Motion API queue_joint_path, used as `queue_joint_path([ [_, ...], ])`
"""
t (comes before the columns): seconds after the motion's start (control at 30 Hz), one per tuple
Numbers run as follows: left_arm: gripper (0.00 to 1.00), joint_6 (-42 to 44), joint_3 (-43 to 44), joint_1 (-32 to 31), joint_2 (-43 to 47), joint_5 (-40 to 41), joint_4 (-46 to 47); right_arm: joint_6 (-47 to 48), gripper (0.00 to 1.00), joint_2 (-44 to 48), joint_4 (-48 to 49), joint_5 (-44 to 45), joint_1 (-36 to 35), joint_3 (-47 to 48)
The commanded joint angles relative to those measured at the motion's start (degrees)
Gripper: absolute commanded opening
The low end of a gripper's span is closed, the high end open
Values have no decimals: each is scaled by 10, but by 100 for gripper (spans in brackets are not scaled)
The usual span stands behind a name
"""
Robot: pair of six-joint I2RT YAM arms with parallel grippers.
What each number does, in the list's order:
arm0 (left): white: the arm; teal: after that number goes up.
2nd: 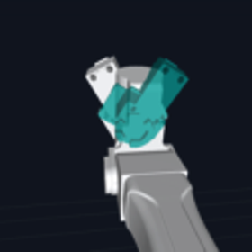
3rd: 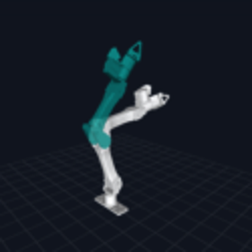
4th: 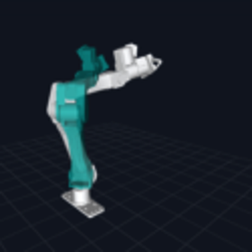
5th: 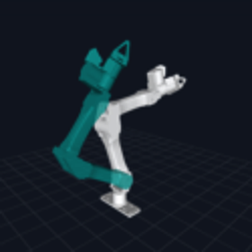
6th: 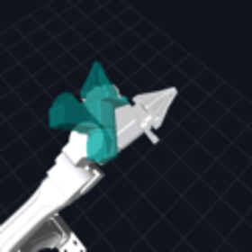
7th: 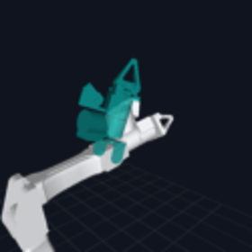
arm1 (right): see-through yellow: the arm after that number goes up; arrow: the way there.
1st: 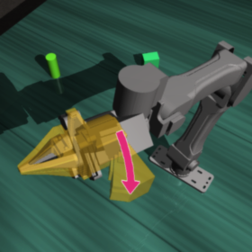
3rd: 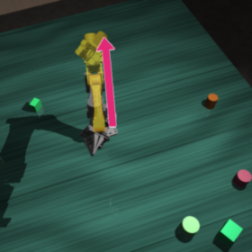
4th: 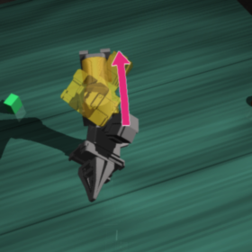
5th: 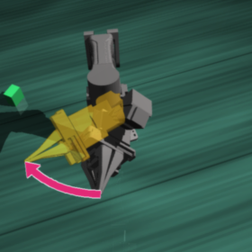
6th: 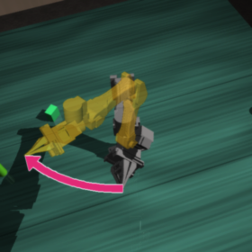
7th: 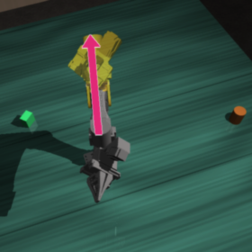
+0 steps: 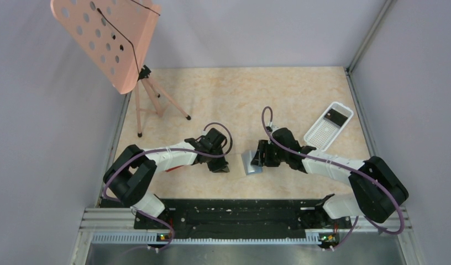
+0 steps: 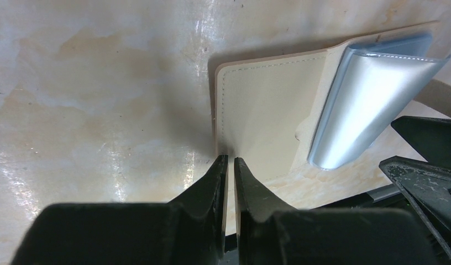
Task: Take the credit cards out of the card holder
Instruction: Remove the credit card from the card holder.
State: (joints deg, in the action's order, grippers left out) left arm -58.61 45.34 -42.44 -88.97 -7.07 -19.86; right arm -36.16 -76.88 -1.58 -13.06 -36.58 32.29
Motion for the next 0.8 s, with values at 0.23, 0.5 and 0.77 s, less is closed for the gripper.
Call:
queue_joint_path([
  [0.23,14,1,-3,1,23,-2,9,-3,49,-7,12,-10,-1,14],
  [0.5,14,0,-4,1,25,-2,10,-2,49,-17,23,-8,-4,18],
  [0.77,14,1,-5,1,25,-4,11,-6,49,-23,27,-18,-21,29],
])
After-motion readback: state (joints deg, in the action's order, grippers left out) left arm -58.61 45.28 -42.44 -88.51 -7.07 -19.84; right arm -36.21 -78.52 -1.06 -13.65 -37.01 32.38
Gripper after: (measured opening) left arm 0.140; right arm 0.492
